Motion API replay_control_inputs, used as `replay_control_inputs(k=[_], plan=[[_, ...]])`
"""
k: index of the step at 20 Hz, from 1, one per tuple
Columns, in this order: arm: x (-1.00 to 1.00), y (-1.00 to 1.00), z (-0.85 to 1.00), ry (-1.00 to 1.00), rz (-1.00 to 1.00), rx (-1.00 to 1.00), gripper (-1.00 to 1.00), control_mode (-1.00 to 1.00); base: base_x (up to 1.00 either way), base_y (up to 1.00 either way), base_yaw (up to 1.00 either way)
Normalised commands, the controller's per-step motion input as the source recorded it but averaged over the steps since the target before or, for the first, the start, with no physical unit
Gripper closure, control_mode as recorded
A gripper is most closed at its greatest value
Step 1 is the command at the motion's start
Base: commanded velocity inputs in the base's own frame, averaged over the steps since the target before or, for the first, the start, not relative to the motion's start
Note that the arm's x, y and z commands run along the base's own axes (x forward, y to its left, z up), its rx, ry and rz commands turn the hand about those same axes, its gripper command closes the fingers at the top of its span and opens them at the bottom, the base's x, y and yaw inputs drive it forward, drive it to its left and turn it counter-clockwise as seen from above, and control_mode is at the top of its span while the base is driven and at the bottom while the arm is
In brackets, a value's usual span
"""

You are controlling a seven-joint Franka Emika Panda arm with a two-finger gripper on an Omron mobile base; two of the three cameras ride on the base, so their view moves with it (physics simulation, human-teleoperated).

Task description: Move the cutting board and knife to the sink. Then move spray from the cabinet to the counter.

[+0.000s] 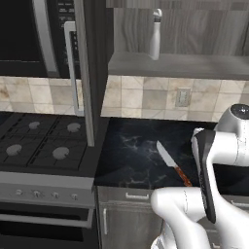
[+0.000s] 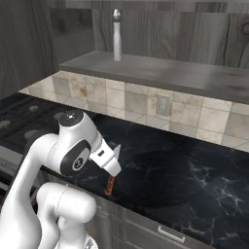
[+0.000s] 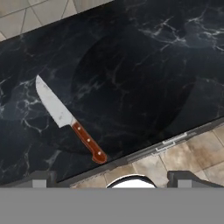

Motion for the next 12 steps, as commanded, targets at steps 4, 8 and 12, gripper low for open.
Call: replay_control_inputs(k=[4, 8, 12], plan=[[0.0, 0.0, 0.0, 0.0, 0.0, 0.0, -1.0, 1.0, 0.0, -0.06, 0.0], [0.0, 0.0, 0.0, 0.0, 0.0, 0.0, -1.0, 1.0, 0.0, 0.0, 0.0], [0.0, 0.0, 0.0, 0.0, 0.0, 0.0, -1.0, 1.0, 0.0, 0.0, 0.0]])
